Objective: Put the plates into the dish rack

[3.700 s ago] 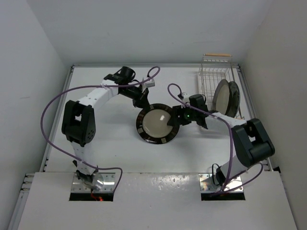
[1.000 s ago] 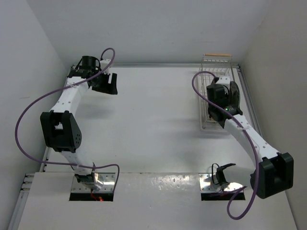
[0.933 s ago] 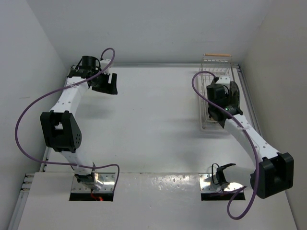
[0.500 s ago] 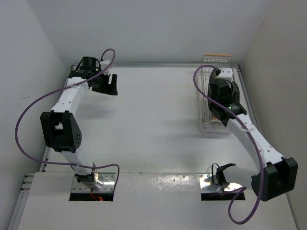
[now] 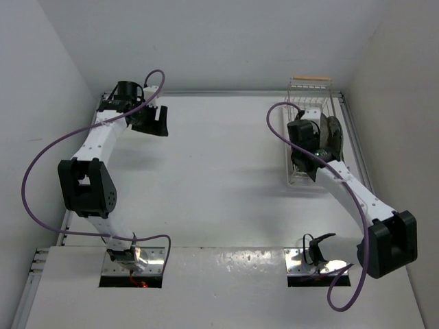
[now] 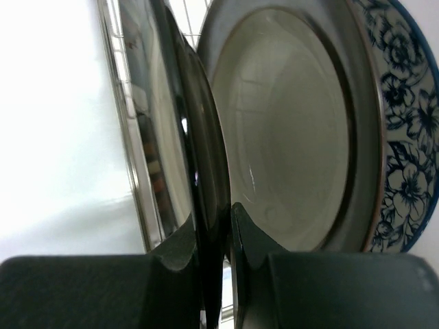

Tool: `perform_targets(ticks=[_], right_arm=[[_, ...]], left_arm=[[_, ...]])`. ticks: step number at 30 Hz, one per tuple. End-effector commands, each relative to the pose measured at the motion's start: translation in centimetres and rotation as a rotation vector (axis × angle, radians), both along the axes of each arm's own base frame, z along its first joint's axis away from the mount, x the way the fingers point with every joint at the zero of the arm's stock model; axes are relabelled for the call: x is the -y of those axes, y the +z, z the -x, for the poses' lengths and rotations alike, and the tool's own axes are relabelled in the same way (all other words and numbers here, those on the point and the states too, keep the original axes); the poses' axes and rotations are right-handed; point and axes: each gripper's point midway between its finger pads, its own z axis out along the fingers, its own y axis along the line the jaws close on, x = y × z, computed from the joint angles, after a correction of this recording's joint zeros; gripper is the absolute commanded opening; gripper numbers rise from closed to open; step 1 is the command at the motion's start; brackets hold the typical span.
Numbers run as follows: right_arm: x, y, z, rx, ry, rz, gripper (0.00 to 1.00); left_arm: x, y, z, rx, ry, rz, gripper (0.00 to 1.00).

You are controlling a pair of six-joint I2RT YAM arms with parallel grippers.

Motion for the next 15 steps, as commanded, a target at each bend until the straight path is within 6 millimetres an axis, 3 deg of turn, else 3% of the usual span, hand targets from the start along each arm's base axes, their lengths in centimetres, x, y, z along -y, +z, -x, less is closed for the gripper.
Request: perform_targets(ticks=[1,7,10,12,15], right_arm=[[-0.9,2.1,-1.8,0.134,-0.041,-0.046,0.00],[-1.0,0.8,-1.5,0.098,-0.059,-0.035,0.00],[-0.7,1.1,-1.4,0.106,-0.069,-0.029,0.11],[-0.2,1.3,-1.2,0.107,-0.079,-0.011,0.11],[0.0,1.8,-1.0,0.114,-0.066,-0.007,0.31]], left_arm=[[-0.4,1.8,-0.2,0.054,0.018,0.010,0.79],[-0.4,1.8,-0.2,0.054,0.018,0.010,0.79],[-0.4,1.8,-0.2,0.054,0.018,0.010,0.79],[-0.4,1.8,-0.2,0.054,0.018,0.010,0.79],[-0.4,1.8,-0.2,0.054,0.018,0.010,0.79]])
